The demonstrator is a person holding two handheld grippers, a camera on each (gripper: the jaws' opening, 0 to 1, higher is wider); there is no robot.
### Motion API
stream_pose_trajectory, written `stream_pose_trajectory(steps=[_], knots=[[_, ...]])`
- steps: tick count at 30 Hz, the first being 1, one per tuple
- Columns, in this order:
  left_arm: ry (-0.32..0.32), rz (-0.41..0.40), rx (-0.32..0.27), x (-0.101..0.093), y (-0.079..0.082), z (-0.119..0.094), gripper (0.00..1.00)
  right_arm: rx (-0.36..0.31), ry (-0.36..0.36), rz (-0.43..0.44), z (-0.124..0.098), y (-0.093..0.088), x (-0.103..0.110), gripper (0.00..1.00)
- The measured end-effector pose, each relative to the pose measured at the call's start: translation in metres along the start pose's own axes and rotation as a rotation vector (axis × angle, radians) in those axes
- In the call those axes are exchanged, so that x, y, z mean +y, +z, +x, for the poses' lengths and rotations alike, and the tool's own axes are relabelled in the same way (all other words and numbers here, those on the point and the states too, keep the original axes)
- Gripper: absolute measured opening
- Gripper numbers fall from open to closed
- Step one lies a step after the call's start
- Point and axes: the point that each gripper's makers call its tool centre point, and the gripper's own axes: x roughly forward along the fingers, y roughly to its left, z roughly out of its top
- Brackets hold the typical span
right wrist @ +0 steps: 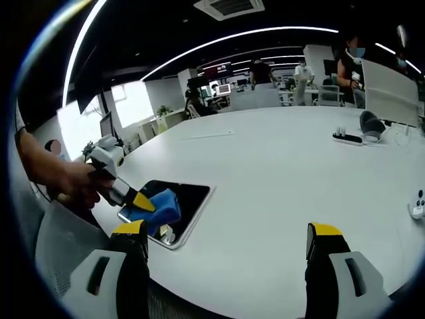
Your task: Wipe the mirror surface with the cleaning cloth until all visible marks leave the cleaned area.
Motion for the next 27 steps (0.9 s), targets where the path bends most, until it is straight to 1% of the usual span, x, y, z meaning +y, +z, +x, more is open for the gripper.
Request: stream_pose_trajectory(steps=[17, 27], knots=[[-0.006, 0.020, 0.015, -0.013, -0.002, 0.010, 0.02, -0.009, 0.000, 0.004, -0.001, 0.001, -0.001, 0.99], [-0.012, 0.016, 0.018, -0.020, -0.004, 0.015, 0.02, -0.006, -0.001, 0.004, -0.001, 0.000, -0.001, 0.99]])
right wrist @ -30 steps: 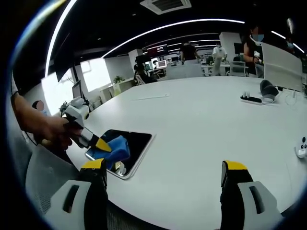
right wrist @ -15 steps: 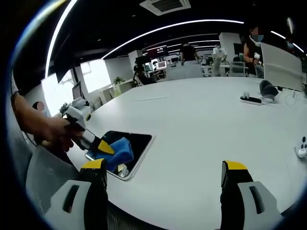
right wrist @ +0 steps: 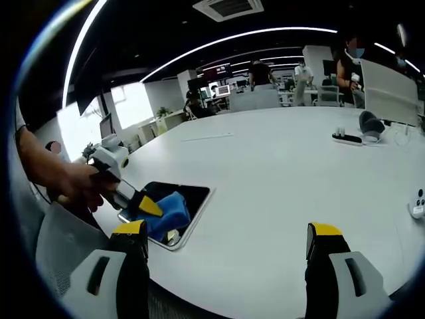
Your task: Wipe the mirror surface with the cleaning cloth until all visible marks leave the cleaned area.
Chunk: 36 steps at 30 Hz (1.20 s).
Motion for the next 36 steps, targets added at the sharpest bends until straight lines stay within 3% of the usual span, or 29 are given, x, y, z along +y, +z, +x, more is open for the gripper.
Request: stream_pose_trajectory(steps=[36], knots=[[-0.026, 0.047, 0.036, -0.034, -0.010, 0.025, 0.03, -0.009, 0.001, 0.004, 0.000, 0.002, -0.001, 0.99]])
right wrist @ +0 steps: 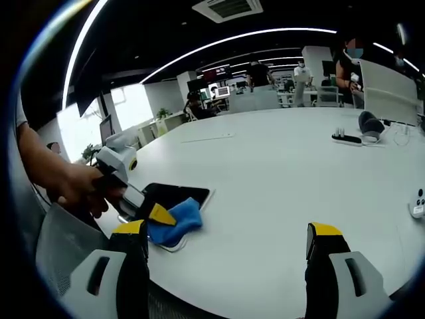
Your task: Wipe the mirror surface with the cleaning cloth until all visible marks leave the cleaned area.
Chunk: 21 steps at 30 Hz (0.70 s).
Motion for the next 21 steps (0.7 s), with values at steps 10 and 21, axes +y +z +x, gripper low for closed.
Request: stream_pose_trajectory(steps=[10, 21], knots=[[0.001, 0.001, -0.002, 0.0000, -0.0003, 0.0002, 0.03, -0.002, 0.002, 0.002, -0.0003, 0.0000, 0.0004, 0.99], [0.000, -0.004, 0.007, 0.0010, 0.0029, 0.0010, 0.03, -0.004, 0.000, 0.005, -0.0002, 0.0004, 0.0006, 0.99]])
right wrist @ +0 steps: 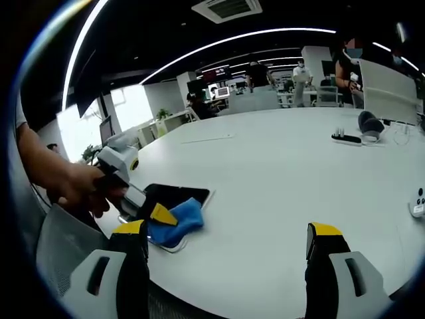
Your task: Wipe the mirror surface with the cleaning cloth until all visible marks leave the cleaned area.
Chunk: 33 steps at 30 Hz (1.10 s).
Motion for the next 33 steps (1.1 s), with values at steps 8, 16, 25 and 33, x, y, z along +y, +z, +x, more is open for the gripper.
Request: stream_pose_trajectory(steps=[8, 16, 25, 33], knots=[[0.006, 0.002, 0.000, 0.002, 0.010, 0.002, 0.03, 0.000, 0.000, 0.001, 0.000, 0.000, 0.000, 0.99], [0.007, 0.009, 0.009, 0.002, 0.018, 0.005, 0.03, -0.005, -0.001, 0.003, 0.000, 0.001, -0.001, 0.99], [0.012, 0.022, 0.015, 0.003, 0.023, 0.006, 0.03, -0.006, -0.003, 0.003, 0.000, 0.001, -0.002, 0.99], [0.019, 0.030, 0.013, 0.003, 0.029, 0.008, 0.03, -0.014, -0.006, 0.007, 0.000, 0.002, -0.002, 0.99]])
